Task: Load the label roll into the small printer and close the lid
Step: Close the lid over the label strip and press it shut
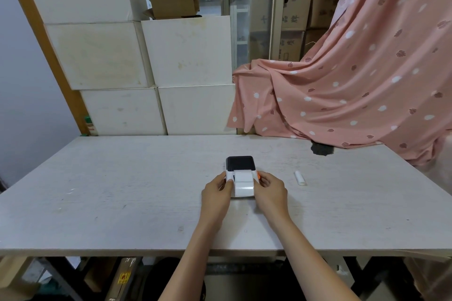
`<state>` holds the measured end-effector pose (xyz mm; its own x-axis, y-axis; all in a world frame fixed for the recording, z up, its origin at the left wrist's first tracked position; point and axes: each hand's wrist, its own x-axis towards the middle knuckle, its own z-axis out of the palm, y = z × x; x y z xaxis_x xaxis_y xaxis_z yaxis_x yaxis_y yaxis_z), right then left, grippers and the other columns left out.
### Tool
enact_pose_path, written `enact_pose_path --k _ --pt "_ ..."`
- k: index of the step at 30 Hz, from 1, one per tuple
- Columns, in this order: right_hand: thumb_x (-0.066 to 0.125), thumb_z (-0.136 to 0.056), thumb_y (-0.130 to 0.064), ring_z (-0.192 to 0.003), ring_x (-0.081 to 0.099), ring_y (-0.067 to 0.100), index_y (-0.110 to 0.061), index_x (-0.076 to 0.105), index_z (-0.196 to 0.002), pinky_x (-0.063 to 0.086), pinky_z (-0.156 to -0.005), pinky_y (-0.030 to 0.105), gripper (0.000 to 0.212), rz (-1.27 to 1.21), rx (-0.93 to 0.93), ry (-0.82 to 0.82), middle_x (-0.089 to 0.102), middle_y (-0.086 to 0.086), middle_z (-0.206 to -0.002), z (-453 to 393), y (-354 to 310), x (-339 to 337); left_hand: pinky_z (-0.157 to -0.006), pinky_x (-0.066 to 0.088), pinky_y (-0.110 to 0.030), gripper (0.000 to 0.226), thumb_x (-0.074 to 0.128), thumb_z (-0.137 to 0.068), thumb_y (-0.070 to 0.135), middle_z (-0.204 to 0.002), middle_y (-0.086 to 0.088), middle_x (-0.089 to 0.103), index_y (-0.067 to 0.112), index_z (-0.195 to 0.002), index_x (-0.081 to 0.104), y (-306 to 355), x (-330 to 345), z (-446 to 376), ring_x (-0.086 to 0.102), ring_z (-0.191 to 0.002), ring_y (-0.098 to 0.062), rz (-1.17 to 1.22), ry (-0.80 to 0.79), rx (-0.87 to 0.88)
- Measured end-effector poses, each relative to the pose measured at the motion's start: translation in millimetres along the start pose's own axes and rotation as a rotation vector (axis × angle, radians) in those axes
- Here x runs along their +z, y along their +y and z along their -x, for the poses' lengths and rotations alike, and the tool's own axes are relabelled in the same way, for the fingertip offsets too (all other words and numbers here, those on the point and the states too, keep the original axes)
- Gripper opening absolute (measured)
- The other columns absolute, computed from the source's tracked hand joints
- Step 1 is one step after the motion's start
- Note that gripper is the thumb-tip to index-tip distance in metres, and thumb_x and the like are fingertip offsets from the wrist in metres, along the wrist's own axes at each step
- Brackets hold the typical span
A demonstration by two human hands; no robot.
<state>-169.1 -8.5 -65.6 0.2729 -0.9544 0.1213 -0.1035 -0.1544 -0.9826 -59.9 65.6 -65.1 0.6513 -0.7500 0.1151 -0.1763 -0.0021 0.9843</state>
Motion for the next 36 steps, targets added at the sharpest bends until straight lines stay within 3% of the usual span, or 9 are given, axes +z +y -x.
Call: enact_pose_path --k 8,10,12,14,20,26,31,33,36 --pt "0.076 -0.089 -0.024 -0.070 0.059 -0.012 -0.034 0.067 -0.078 0.046 -0.064 0.007 0.017 -0.038 0.033 -0.032 0.063 -0.024 -0.070 2.5 -2.6 -4.2 -0.082 0.051 -0.024 0.044 0.053 -0.095 0.015 -0.089 0.023 0.074 0.055 -0.085 0.070 -0.8 -0.9 0.7 0.067 -0.094 -0.005 0.020 -0.007 0.000" --pt "0.075 -0.089 -0.024 -0.080 0.063 -0.010 -0.020 0.074 -0.088 0.052 -0.074 0.016 0.005 -0.035 0.038 -0.028 0.067 -0.020 -0.073 1.3 -1.7 -4.1 -0.082 0.051 -0.026 0.047 0.053 -0.094 0.014 -0.086 0.022 0.074 0.057 -0.080 0.070 -0.6 -0.9 0.1 0.065 -0.089 -0.005 0.017 -0.009 0.000" --pt "0.075 -0.089 -0.025 -0.097 0.060 -0.007 -0.006 0.074 -0.098 0.055 -0.090 0.032 0.020 -0.039 0.027 -0.025 0.074 -0.012 -0.087 2.1 -3.4 -3.1 -0.082 0.049 -0.028 0.051 0.053 -0.094 0.015 -0.081 0.020 0.071 0.060 -0.076 0.068 -1.0 -0.9 -0.3 0.060 -0.085 -0.006 0.007 -0.010 0.000" --pt "0.074 -0.090 -0.024 -0.101 0.055 -0.005 -0.003 0.072 -0.101 0.052 -0.095 0.038 0.025 -0.044 0.025 -0.023 0.072 -0.012 -0.094 3.1 -5.7 -3.4 -0.081 0.048 -0.028 0.051 0.053 -0.094 0.016 -0.082 0.017 0.068 0.061 -0.074 0.067 -1.4 -1.1 -0.3 0.058 -0.084 -0.006 0.002 -0.010 0.001" --pt "0.075 -0.090 -0.024 -0.100 0.056 -0.008 -0.019 0.073 -0.086 0.054 -0.081 0.020 0.006 -0.034 0.019 -0.030 0.069 -0.020 -0.077 3.3 -4.1 -4.2 -0.079 0.048 -0.025 0.053 0.053 -0.095 0.014 -0.077 0.023 0.069 0.060 -0.074 0.068 -1.3 -1.2 -0.5 0.059 -0.083 -0.004 -0.001 -0.011 -0.006" --pt "0.074 -0.090 -0.024 -0.098 0.058 -0.006 -0.006 0.074 -0.103 0.054 -0.092 0.033 0.021 -0.021 0.016 -0.023 0.069 -0.018 -0.077 -0.2 -0.4 -3.9 -0.082 0.049 -0.030 0.051 0.053 -0.094 0.015 -0.083 0.017 0.067 0.061 -0.076 0.068 -3.9 -0.5 -2.3 0.058 -0.084 -0.007 -0.002 -0.012 -0.007" --pt "0.074 -0.090 -0.024 -0.070 0.058 -0.008 -0.021 0.073 -0.092 0.046 -0.067 0.009 0.003 -0.025 0.036 -0.033 0.063 -0.023 -0.072 -2.6 3.7 -3.3 -0.086 0.052 -0.029 0.050 0.053 -0.094 0.014 -0.083 0.025 0.072 0.059 -0.078 0.068 -5.4 -1.0 -3.2 0.064 -0.089 -0.004 -0.001 -0.012 -0.022" --pt "0.074 -0.090 -0.025 -0.069 0.057 -0.010 -0.030 0.067 -0.085 0.044 -0.064 0.007 0.010 -0.026 0.036 -0.039 0.062 -0.025 -0.072 -2.5 3.5 -3.2 -0.087 0.052 -0.028 0.045 0.053 -0.094 0.014 -0.086 0.029 0.072 0.056 -0.085 0.068 -5.7 -0.7 -3.6 0.066 -0.093 -0.001 0.000 -0.015 -0.031" --pt "0.074 -0.090 -0.026 -0.069 0.057 -0.009 -0.029 0.069 -0.081 0.044 -0.066 0.008 0.011 -0.022 0.051 -0.048 0.062 -0.024 -0.070 -4.0 5.8 -4.4 -0.085 0.052 -0.023 0.042 0.054 -0.095 0.014 -0.088 0.032 0.072 0.054 -0.090 0.067 -6.0 -0.5 -3.8 0.065 -0.094 0.005 0.003 -0.018 -0.034"
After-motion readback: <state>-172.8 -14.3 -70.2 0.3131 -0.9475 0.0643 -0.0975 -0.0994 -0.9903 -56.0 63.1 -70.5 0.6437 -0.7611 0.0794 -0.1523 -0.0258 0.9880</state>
